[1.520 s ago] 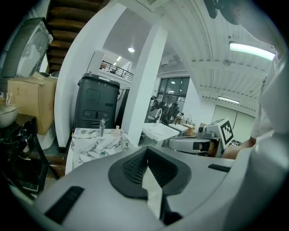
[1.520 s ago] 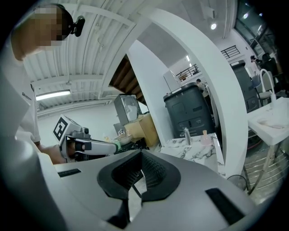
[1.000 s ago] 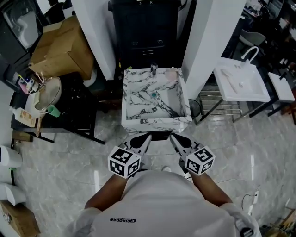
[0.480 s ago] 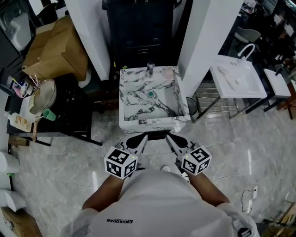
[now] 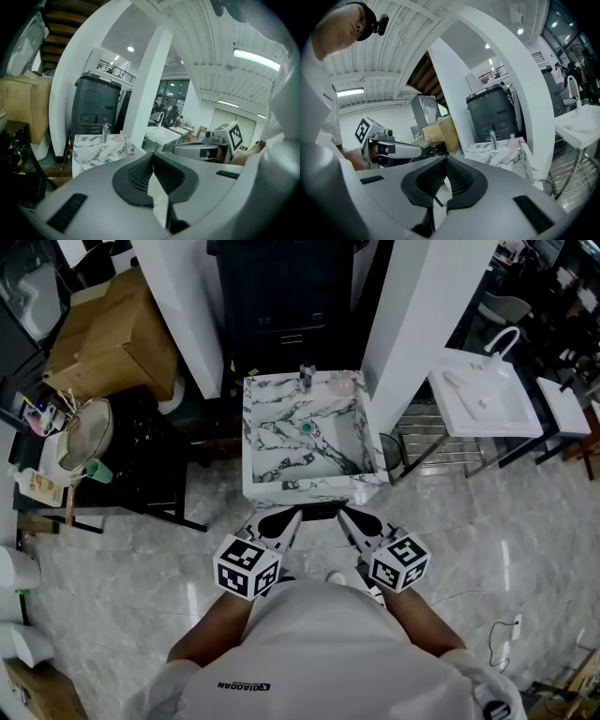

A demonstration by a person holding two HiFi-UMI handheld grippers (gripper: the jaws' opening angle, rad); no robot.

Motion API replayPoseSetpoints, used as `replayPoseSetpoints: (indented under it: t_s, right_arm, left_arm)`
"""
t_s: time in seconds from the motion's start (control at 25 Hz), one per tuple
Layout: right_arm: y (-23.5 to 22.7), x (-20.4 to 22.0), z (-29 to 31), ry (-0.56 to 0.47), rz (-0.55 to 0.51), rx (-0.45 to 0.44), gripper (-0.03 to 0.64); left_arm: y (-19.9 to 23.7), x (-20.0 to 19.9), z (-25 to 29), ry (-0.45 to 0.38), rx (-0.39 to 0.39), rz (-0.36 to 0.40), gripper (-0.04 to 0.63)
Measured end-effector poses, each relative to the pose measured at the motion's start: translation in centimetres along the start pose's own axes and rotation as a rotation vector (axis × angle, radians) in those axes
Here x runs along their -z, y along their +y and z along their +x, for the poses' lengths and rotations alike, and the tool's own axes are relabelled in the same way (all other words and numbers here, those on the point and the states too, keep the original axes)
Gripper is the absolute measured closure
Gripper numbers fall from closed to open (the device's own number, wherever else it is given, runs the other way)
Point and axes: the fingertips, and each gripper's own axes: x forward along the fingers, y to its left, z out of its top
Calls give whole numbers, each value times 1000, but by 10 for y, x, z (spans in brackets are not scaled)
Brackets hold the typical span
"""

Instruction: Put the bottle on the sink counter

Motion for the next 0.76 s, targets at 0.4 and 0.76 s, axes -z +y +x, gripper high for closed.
replayPoseSetpoints:
  t_s: [0.4, 0.76]
  right_arm:
    - [-3, -1, 4, 2, 2, -7, 577]
    - [-2, -3, 5, 5, -5, -7, 577]
  left_arm:
    - [4, -1, 0, 0, -12, 0, 580]
    - [7, -2, -3, 3, -18, 4, 580]
